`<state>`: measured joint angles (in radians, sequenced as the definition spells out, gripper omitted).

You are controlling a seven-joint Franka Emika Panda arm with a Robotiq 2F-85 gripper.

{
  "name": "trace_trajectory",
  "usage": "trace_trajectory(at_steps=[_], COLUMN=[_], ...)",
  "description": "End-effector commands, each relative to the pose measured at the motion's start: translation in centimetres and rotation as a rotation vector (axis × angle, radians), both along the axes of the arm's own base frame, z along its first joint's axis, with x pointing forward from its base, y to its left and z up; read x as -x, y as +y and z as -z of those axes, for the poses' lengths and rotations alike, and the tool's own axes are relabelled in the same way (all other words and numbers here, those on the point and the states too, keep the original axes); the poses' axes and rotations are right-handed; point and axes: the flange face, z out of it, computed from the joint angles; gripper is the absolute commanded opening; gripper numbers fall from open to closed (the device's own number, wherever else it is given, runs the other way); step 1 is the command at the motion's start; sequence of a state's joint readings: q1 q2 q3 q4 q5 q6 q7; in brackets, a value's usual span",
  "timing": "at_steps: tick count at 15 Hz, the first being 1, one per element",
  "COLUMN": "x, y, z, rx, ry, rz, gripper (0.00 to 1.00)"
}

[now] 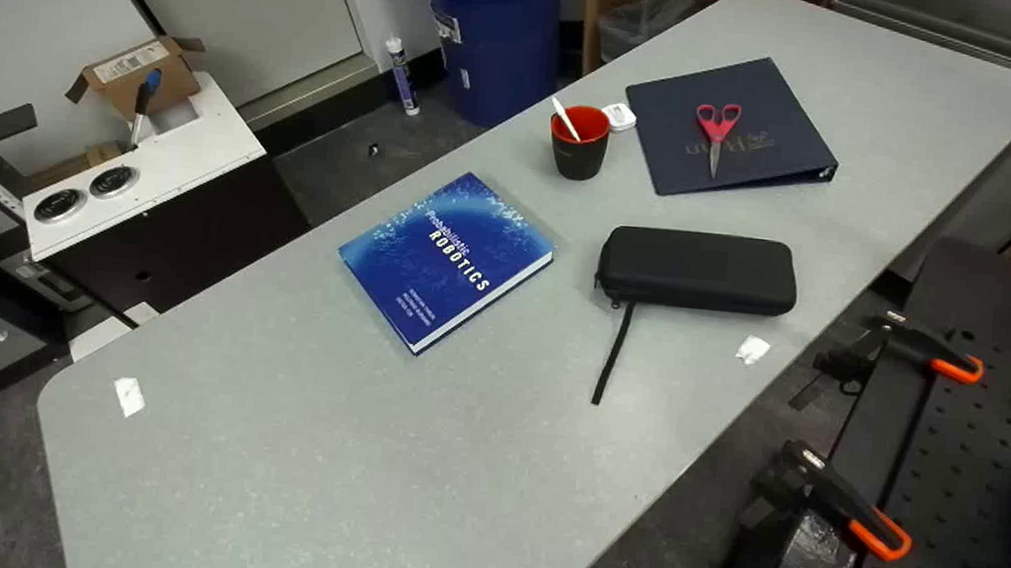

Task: Remove the pen from the mug cup and place it on the table

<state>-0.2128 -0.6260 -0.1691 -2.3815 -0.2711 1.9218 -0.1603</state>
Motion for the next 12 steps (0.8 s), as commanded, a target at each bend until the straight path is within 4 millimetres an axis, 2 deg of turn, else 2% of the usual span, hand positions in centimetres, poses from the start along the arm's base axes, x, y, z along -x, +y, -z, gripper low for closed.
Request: trace_trajectory(at_steps=[1,3,5,7,12], x=[0.0,0.1,-2.0,-4.7,-13.3], y=[0.0,-0.1,-0.1,0.3,1.5], z=[-0.1,-0.3,0.5,2.4,8.9], rx=[-0.001,-0.006,-0.051,-0.090,-0.139], ry=[0.002,-0.008,-0.013,-0.037,-0.079], rz=[0.000,-0.006,0.000,0.005,0.018], gripper=[1.00,1.00,1.00,1.00,1.00])
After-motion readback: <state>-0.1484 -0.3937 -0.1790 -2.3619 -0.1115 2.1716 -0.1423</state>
